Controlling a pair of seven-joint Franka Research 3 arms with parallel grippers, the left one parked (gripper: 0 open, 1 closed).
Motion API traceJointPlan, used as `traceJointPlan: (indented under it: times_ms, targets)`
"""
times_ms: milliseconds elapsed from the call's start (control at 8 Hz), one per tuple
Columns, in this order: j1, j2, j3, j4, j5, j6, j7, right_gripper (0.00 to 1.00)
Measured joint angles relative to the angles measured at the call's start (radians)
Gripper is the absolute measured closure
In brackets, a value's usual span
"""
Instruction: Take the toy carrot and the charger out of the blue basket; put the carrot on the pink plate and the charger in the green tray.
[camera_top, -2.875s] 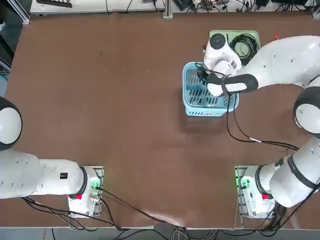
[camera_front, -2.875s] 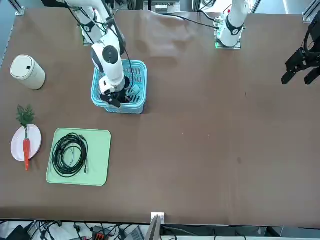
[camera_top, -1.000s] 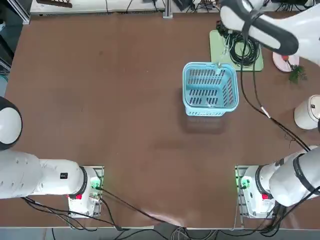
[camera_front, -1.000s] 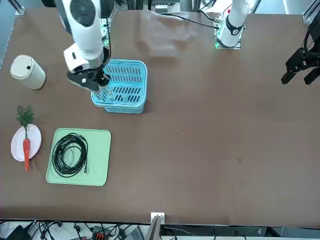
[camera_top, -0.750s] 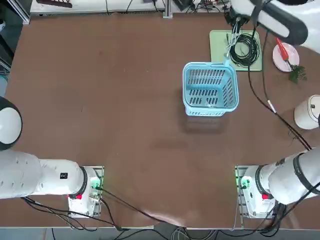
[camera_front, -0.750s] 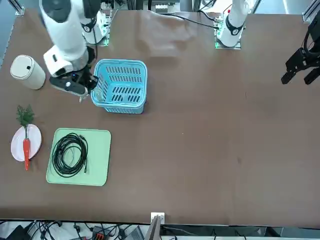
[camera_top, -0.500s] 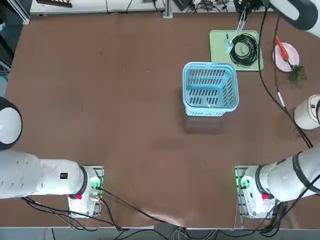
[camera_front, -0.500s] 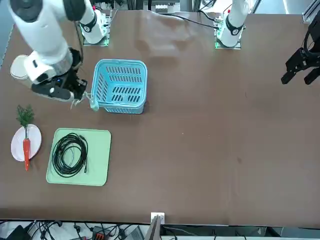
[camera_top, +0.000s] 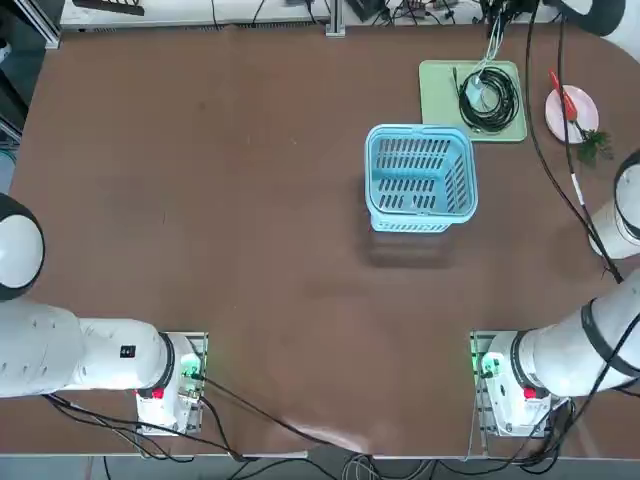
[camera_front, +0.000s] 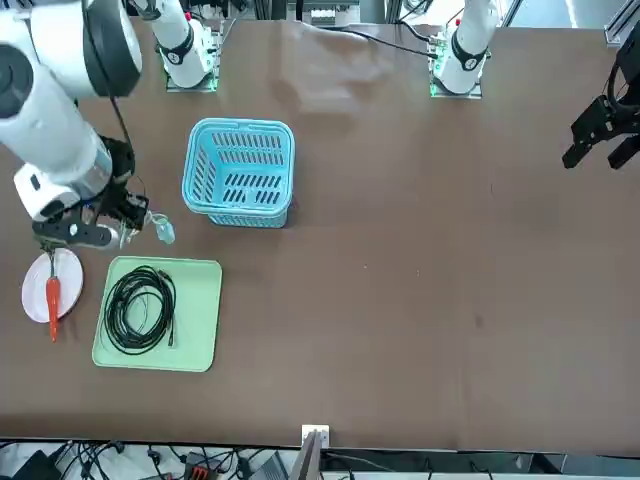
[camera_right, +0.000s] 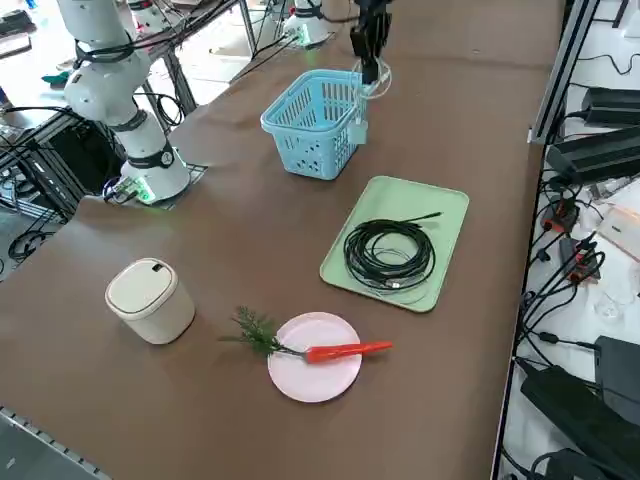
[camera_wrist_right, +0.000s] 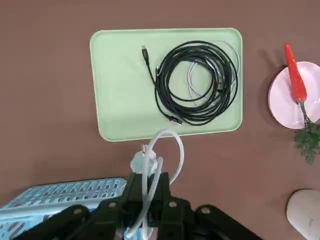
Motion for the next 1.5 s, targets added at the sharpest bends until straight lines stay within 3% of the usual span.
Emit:
traceJointPlan:
  times_ms: [750,1500]
  targets:
    - [-0.019,0.222,0.005,0.011,0.001,0.286,-0.018,0.97]
    - [-0.057,0.287,0.004,0.017,0.001,0.341,-0.061,0.94]
